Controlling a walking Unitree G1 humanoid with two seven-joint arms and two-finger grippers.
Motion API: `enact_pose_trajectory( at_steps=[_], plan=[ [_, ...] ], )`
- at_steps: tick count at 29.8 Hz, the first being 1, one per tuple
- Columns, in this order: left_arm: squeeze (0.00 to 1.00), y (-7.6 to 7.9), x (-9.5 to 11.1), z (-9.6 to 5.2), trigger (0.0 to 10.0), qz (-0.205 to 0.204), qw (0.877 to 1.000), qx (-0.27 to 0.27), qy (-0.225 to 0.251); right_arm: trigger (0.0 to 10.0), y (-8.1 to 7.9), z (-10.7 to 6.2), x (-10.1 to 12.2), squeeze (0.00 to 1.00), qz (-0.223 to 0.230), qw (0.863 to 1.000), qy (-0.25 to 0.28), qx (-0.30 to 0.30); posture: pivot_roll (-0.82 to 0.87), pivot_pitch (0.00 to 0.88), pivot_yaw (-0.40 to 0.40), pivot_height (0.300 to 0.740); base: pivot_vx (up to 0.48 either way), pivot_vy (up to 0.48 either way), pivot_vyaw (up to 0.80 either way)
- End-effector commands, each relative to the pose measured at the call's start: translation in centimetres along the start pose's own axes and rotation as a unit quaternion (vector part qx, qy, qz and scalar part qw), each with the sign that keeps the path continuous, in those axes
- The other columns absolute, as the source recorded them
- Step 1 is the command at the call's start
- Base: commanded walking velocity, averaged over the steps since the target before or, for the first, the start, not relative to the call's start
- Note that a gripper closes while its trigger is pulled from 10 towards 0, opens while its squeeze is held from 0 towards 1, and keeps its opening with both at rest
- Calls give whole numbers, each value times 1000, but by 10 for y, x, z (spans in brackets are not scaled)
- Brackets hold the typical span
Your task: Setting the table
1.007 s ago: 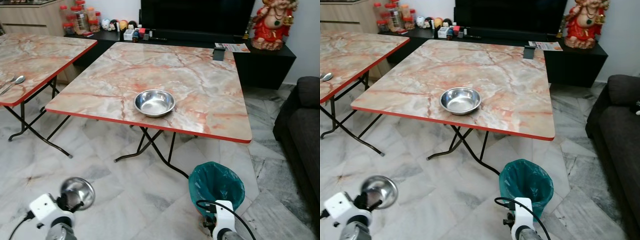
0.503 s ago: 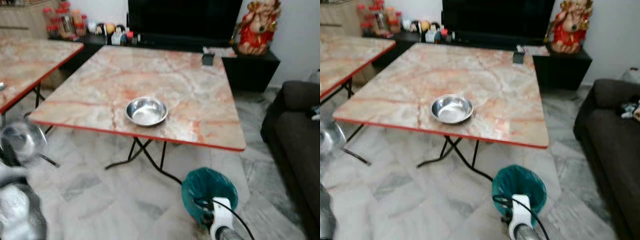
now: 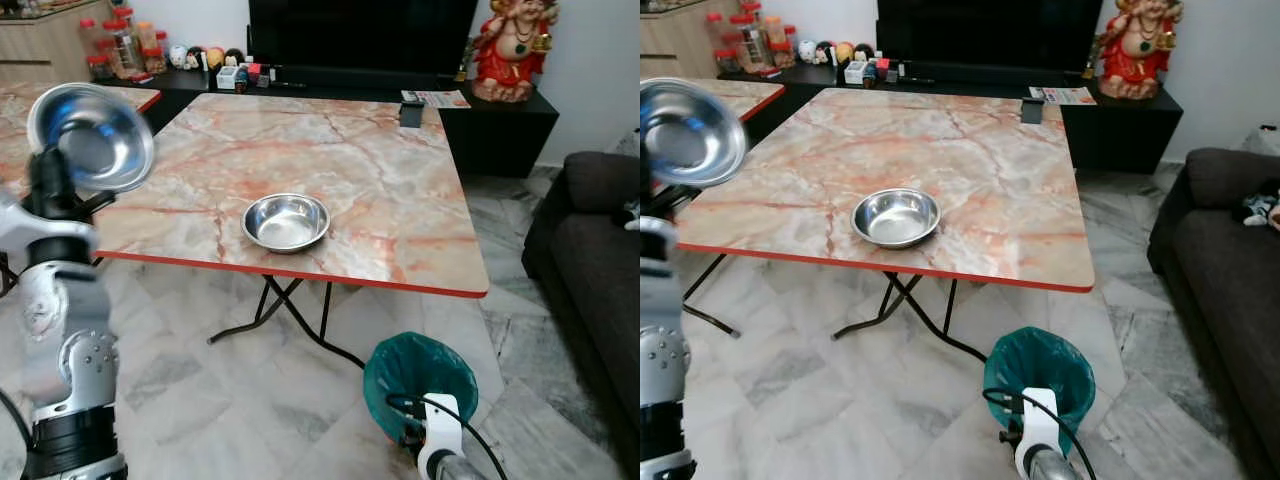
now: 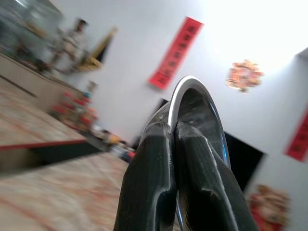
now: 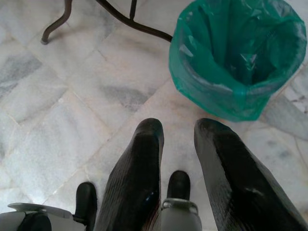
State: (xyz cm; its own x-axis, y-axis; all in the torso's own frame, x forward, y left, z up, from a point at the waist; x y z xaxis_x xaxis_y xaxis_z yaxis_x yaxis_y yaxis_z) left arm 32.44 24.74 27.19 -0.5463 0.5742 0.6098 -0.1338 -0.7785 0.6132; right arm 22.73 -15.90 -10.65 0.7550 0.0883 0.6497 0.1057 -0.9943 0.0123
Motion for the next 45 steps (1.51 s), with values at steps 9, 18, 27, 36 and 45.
enact_pose_trajectory(
  at_steps=[9,18,27,36,45],
  plan=[
    [0,52,-113,-69,10000,-94,962,-75,-244,10000,2,0,3,0,8,1000,3,-7,121,0,18,740,0,0,0],
    [0,54,-126,-65,10000,-138,960,-42,-238,10000,0,0,1,0,11,1000,2,-6,112,0,26,740,53,0,0],
    [0,34,-108,-54,10000,-126,973,-9,-194,10000,1,0,2,0,-2,1000,6,-7,109,0,31,740,283,0,0],
    [0,35,-108,-52,10000,-127,973,-9,-190,10000,1,0,1,0,6,1000,7,-7,105,1,30,740,312,0,427],
    [0,35,-107,-51,10000,-127,974,-10,-190,10000,1,-1,-2,0,9,1000,0,-7,106,6,33,740,317,0,0]
  ],
)
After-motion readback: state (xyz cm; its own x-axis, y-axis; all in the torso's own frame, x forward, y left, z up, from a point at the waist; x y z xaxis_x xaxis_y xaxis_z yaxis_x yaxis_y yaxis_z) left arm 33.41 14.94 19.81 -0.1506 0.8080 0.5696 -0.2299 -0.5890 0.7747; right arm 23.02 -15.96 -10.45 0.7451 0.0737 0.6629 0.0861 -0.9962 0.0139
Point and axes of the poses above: a point about 5 cm out from each wrist's last joint towards the gripper, its own z axis pointing out of the wrist towards the gripper, its own x axis along the axis of the wrist's last joint, y = z × x, the point moved 4 cm from there along z, pointing out of the wrist towards the gripper, and after that the axes turned 11 degrees about -z, right-handed, at the moved point
